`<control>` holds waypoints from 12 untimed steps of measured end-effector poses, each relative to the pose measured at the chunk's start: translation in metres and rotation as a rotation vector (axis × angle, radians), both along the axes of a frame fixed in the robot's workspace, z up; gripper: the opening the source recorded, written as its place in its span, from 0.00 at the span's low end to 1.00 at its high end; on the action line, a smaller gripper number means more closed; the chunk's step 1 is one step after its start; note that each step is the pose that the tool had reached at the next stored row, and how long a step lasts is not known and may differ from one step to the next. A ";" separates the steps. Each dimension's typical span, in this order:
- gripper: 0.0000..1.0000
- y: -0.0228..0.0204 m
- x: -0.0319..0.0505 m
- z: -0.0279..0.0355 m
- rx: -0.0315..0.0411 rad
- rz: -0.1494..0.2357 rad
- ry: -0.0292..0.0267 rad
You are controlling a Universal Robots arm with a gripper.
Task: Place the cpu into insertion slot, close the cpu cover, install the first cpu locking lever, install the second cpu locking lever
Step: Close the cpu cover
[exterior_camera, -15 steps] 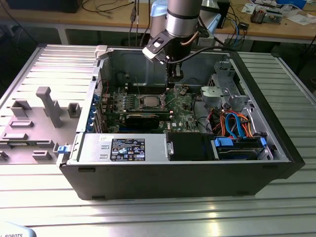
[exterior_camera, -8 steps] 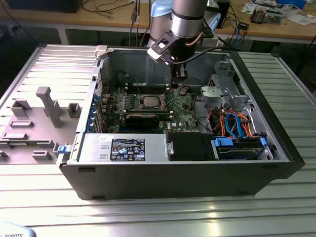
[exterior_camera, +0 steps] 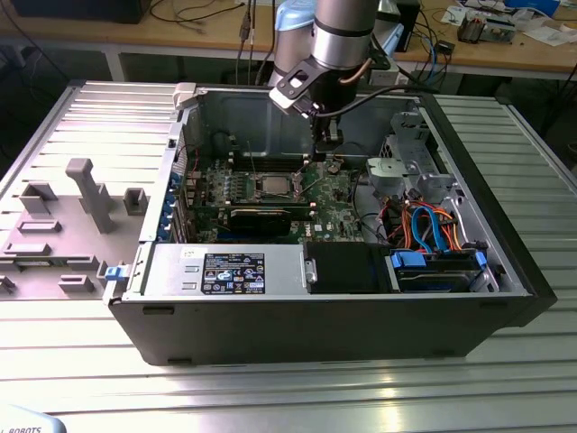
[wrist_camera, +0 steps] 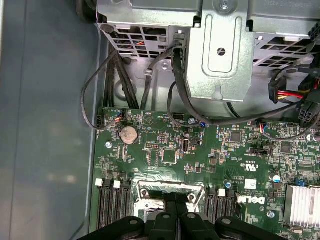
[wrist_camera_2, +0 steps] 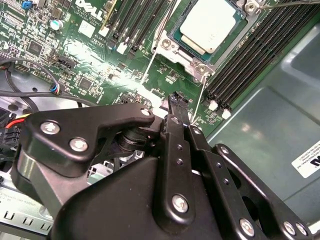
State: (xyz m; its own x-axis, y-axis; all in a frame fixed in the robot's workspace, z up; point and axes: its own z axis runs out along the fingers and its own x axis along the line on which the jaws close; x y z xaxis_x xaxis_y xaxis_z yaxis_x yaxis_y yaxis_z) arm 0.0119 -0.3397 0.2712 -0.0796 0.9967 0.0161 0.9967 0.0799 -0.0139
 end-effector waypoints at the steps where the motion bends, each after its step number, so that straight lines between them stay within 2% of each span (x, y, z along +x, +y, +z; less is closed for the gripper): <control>1: 0.11 0.0000 0.0003 0.0000 0.0000 0.000 0.0000; 12: 0.11 0.0000 0.0072 -0.0003 0.0000 0.000 0.0000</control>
